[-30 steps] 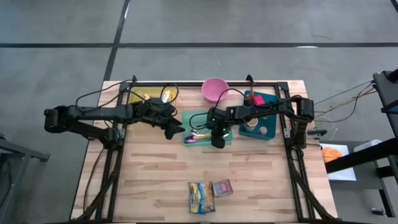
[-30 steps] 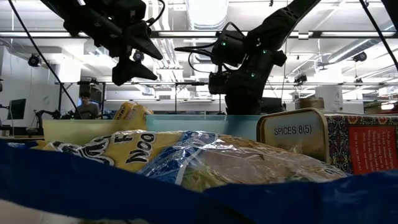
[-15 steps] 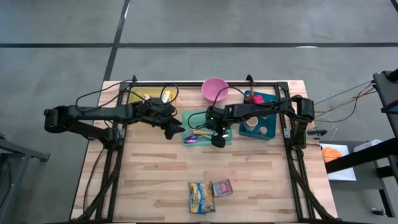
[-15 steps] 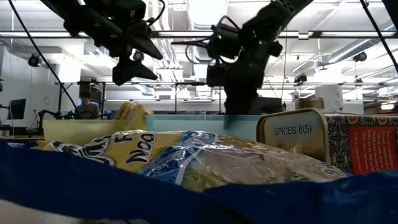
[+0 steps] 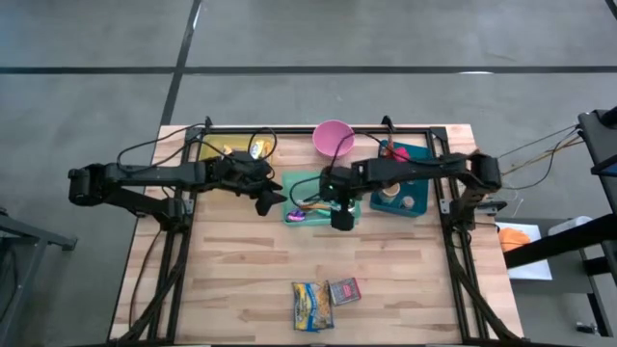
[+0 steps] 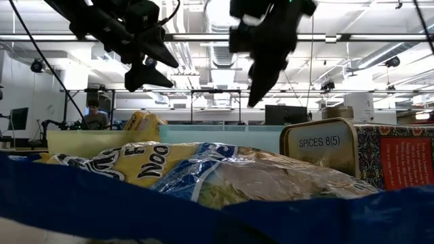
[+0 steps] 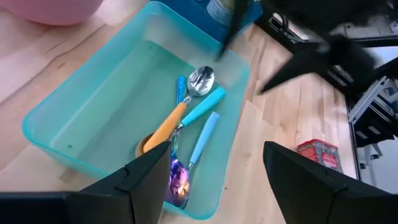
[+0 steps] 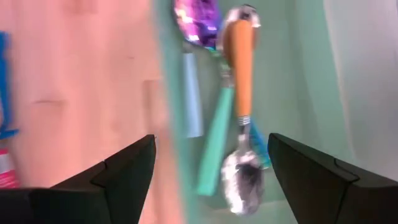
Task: Pick & Place Food Item
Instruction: Put the blue noodle pack into the yellow bin
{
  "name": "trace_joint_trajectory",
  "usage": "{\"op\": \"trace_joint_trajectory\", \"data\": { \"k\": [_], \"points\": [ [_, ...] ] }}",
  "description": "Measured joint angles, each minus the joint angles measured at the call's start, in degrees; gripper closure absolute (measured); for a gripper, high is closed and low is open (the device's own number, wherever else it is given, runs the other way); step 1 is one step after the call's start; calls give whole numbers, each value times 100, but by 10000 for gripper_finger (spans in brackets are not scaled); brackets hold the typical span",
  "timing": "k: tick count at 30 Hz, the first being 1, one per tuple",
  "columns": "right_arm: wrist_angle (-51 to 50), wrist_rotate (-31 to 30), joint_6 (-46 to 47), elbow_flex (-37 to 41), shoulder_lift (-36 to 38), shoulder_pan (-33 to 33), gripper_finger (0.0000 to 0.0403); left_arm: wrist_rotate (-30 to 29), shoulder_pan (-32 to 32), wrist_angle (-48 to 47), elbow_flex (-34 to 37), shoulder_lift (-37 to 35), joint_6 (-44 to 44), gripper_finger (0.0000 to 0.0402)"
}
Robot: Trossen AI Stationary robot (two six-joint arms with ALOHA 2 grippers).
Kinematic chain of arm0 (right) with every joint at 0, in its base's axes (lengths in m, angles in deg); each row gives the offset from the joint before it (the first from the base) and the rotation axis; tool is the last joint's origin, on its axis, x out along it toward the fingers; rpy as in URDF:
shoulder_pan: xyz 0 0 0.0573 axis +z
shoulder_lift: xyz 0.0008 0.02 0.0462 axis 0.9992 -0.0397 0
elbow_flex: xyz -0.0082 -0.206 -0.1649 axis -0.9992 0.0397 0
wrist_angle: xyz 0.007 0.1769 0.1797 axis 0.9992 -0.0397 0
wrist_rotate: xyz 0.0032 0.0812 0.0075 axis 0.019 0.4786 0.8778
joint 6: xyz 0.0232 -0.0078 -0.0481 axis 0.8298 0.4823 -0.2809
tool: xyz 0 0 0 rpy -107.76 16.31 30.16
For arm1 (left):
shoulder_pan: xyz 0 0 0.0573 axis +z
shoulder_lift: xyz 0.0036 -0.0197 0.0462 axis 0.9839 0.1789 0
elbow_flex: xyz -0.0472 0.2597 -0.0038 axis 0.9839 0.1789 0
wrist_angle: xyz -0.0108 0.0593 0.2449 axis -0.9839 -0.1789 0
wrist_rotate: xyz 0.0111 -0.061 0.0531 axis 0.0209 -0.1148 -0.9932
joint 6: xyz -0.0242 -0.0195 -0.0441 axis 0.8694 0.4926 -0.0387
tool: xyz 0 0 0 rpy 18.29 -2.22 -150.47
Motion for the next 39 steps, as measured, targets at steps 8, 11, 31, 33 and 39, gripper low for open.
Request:
{"op": "trace_joint_trajectory", "data": {
  "k": [8, 11, 31, 33, 39],
  "points": [
    [229, -841, 1227, 621, 865, 1145, 96, 27, -172, 4, 0, 0, 5, 139],
    [751, -959, 1851, 941, 991, 1703, 96, 111, -284, 3, 0, 0, 5, 139],
    [1533, -4169, 3223, 1692, 922, 4182, 96, 1527, -1874, 1036, -39, 894, 1079, 139],
    [1564, -4210, 3240, 1859, 1008, 4160, 96, 1318, -1979, 1023, -37, 1011, 1967, 139],
    [1739, -4430, 3249, 2224, 1231, 4140, 96, 779, -2463, 876, -33, 1515, 3742, 139]
  ]
}}
